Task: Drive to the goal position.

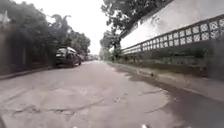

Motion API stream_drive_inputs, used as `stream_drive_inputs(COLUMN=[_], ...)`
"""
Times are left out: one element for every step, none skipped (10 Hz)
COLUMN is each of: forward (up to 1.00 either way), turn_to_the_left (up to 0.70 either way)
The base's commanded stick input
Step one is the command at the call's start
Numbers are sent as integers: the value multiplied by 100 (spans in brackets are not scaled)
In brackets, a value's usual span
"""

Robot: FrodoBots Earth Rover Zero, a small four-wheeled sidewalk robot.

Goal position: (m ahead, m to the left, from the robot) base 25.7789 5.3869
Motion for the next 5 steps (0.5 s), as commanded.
stream_drive_inputs(forward=[85,85,85,85,85], turn_to_the_left=[0,0,0,0,0])
